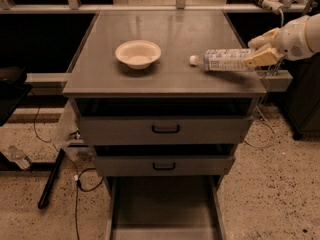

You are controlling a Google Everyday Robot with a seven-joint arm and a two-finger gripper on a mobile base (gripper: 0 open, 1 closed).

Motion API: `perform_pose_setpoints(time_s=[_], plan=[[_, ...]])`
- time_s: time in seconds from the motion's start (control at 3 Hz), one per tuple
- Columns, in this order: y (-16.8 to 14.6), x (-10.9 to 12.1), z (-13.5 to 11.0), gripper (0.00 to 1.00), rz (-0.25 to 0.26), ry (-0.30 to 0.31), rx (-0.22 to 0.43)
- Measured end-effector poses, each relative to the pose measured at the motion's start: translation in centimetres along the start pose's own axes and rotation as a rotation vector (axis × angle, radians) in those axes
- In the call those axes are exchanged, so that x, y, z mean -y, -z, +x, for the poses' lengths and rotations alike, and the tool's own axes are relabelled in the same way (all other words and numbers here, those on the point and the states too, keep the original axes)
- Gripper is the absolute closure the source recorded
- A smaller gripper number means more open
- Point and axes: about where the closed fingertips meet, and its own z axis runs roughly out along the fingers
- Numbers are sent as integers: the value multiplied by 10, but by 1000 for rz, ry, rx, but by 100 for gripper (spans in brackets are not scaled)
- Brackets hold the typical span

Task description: Place blue plastic bottle into bottom drawer

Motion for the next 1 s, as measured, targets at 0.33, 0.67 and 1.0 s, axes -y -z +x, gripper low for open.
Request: perform_pose_setpoints(time_s=[0.33,0.67,1.0], plan=[[-13,-13,0,100,-27,-2,-2],[-26,-32,-1,100,-53,-1,0],[-29,-35,1,83,-62,-3,-1]])
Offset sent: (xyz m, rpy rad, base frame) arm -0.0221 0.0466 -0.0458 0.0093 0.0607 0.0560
